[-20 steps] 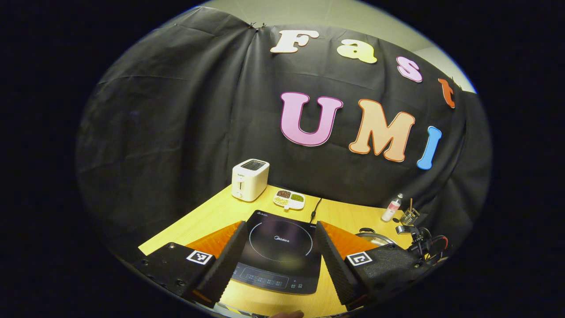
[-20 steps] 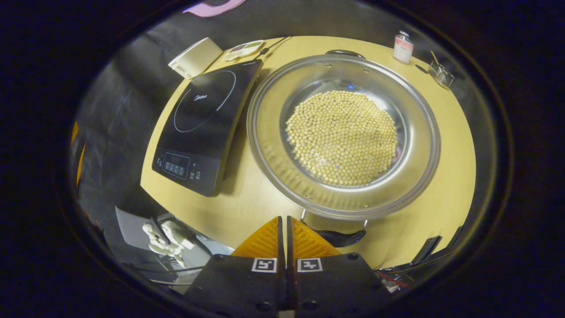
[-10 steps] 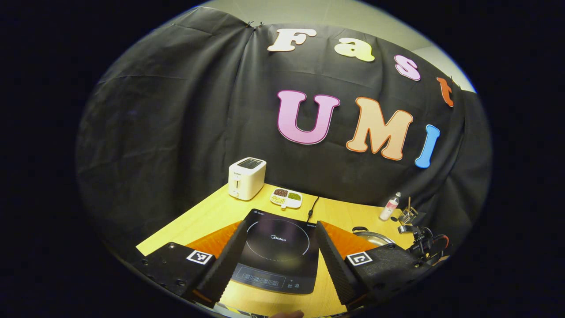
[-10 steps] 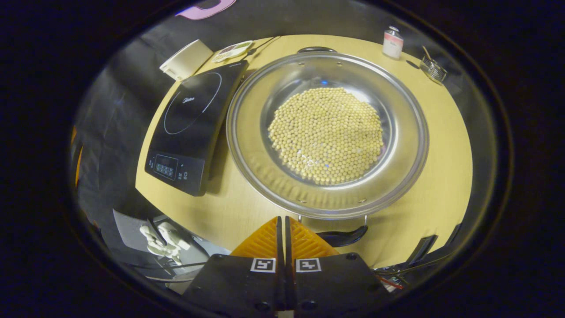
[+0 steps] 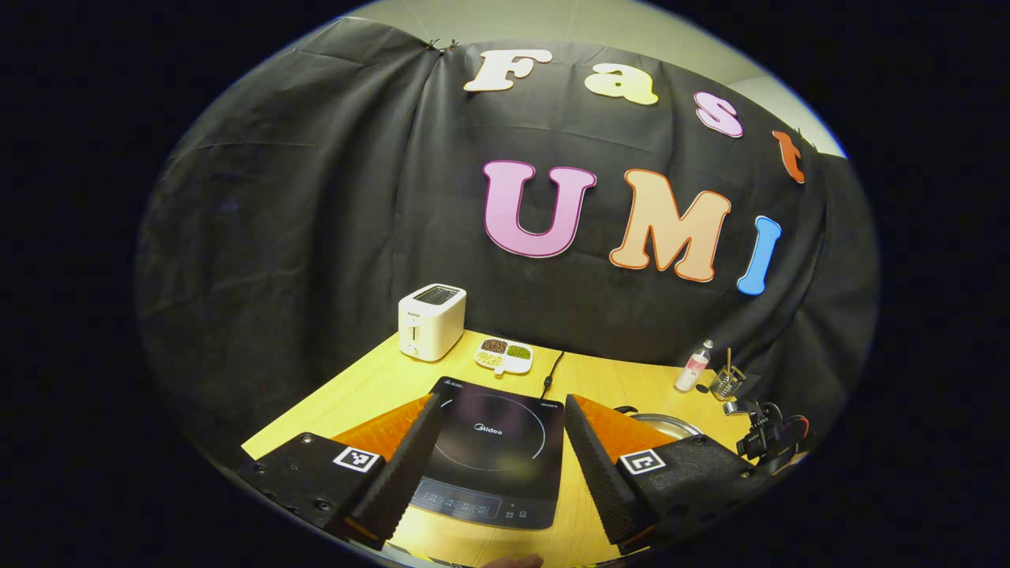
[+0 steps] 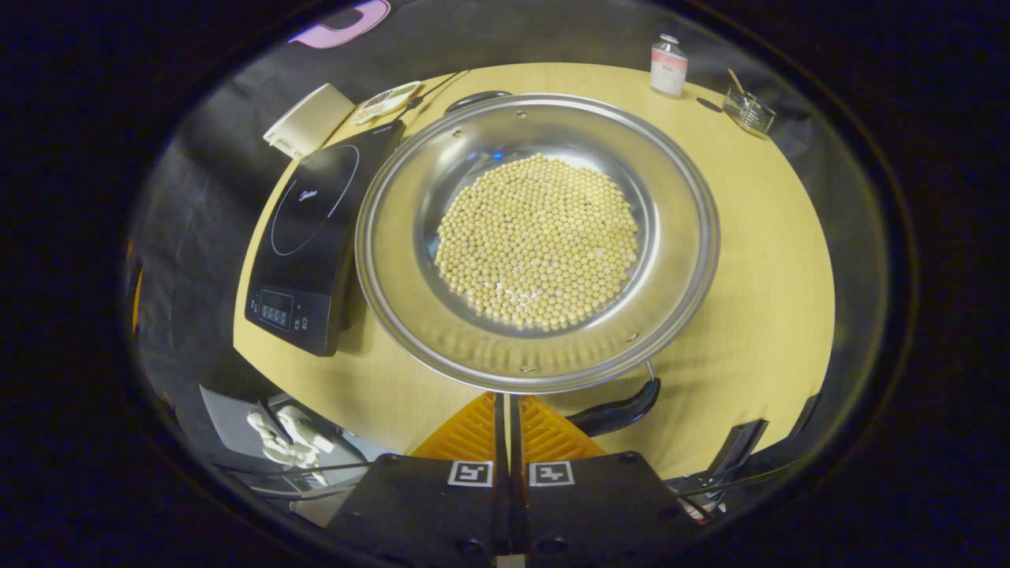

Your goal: First push the handle of the pot to place it horizontally, then grasp the pot with both hands and set it on the induction cooktop.

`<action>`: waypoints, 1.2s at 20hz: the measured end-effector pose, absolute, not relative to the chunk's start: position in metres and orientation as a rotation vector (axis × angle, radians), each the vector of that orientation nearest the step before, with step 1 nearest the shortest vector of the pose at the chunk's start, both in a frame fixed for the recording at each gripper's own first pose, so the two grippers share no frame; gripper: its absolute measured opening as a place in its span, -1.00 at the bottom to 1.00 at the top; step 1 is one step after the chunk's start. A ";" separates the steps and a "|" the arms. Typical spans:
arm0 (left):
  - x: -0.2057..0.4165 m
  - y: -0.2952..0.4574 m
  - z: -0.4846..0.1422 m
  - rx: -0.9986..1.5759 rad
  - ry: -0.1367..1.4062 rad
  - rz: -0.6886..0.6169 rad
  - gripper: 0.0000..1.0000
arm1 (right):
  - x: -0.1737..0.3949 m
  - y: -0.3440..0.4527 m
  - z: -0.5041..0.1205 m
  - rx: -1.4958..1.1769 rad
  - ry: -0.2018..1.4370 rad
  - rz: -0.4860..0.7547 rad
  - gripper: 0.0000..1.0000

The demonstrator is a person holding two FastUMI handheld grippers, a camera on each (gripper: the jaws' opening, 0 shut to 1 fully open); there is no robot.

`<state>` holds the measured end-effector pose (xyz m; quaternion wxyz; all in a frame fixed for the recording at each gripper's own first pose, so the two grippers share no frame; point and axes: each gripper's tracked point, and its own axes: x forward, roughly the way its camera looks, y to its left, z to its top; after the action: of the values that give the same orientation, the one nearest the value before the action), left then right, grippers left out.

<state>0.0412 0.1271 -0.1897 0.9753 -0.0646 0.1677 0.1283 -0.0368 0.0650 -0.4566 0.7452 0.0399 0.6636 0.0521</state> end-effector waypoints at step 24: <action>0.060 0.043 -0.164 -0.007 0.416 0.271 0.79 | 0.016 -0.054 -0.457 0.149 1.190 0.090 -0.94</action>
<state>0.0598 0.0435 -0.1638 0.9694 -0.0034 0.2056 0.1342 0.0161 -0.0537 -0.4566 0.8247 0.0700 0.5597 0.0422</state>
